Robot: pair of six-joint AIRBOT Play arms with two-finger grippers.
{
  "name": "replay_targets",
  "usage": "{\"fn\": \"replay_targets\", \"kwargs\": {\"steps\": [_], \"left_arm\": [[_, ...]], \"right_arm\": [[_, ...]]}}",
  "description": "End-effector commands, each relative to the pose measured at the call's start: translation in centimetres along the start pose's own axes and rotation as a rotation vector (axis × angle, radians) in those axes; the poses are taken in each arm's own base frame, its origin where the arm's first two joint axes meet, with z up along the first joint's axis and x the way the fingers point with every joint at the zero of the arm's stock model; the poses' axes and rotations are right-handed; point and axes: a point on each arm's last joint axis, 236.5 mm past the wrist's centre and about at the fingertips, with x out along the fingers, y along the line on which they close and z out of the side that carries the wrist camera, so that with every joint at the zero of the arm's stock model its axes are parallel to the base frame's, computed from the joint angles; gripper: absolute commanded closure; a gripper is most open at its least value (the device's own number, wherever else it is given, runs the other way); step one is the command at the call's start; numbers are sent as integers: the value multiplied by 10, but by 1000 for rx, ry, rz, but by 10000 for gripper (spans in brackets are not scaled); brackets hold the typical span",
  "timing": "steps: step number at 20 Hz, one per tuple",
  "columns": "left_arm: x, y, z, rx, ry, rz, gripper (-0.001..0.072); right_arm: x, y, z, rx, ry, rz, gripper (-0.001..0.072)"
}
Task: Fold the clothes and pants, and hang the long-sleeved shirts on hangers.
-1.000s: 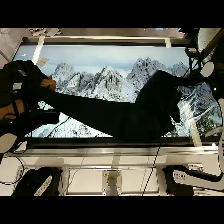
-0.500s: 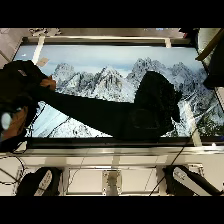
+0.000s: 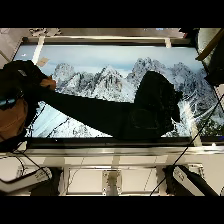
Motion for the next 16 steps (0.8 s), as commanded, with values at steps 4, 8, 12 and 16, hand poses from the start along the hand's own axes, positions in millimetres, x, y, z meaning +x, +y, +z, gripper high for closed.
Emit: {"fn": "replay_targets", "kwargs": {"steps": [4,8,12,16], "left_arm": [[69,-51,4,73,91,-157,214],[86,-65,-7,85,123,-174,214],[90,-64,-10,85,130,-172,289],[69,-74,4,179,87,-195,689]], "right_arm": [[-1,12,-6,166,27,48,89],[-2,21,-3,173,19,88,90],[-2,22,-3,173,19,92,90],[-3,12,-34,121,146,44,89]]}}
